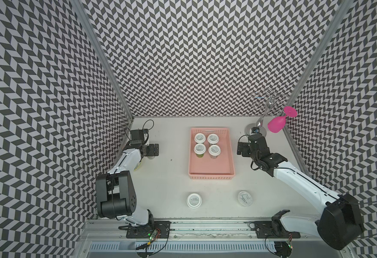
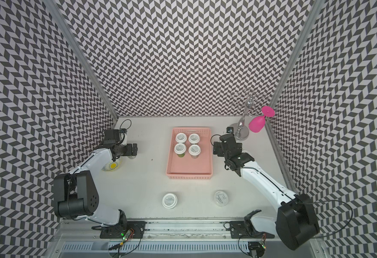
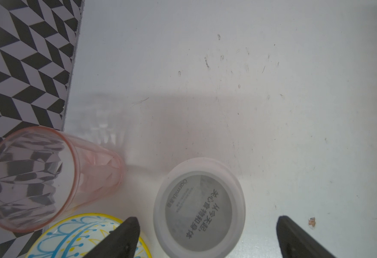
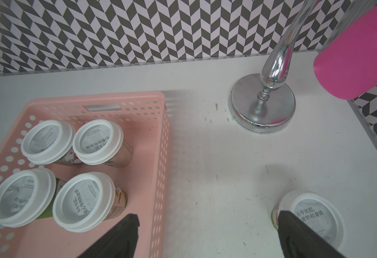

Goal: Put the yogurt in the basket
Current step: Pick up the yogurt from the center of the board.

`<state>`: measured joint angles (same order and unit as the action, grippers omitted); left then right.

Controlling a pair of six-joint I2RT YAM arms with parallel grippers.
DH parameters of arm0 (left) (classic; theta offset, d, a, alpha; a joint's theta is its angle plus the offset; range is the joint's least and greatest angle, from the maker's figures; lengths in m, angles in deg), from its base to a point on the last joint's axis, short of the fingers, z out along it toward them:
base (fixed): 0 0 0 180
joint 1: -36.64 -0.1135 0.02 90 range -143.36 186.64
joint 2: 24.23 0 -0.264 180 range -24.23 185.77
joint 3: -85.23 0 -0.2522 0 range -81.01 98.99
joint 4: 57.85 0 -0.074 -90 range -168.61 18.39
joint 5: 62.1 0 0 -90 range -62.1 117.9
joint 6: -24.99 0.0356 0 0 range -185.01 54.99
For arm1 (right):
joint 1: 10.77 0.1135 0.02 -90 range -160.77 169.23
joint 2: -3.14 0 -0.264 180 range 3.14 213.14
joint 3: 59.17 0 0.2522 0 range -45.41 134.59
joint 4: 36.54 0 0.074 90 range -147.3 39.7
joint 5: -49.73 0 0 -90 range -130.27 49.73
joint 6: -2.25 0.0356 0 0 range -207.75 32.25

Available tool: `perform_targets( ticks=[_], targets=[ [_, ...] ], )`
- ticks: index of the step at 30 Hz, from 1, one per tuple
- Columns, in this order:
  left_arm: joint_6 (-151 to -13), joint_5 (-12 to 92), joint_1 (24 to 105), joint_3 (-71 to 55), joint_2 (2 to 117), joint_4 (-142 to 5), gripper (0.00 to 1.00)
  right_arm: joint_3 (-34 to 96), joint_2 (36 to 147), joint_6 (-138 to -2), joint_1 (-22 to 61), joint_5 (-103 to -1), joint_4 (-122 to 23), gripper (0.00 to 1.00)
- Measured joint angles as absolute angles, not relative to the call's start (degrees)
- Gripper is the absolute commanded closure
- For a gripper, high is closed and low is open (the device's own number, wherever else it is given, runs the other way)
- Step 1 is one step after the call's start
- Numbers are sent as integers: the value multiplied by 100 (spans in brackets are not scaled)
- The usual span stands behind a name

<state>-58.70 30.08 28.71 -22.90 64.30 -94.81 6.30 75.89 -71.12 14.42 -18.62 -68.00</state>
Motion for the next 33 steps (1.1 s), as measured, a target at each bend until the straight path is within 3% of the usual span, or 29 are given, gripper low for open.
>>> perform_targets(
  ticks=[33],
  targets=[
    [-5914,3036,2871,-2021,6953,-9699,11,562,7589,-7126,1416,-1913,-6653,0]
  ],
)
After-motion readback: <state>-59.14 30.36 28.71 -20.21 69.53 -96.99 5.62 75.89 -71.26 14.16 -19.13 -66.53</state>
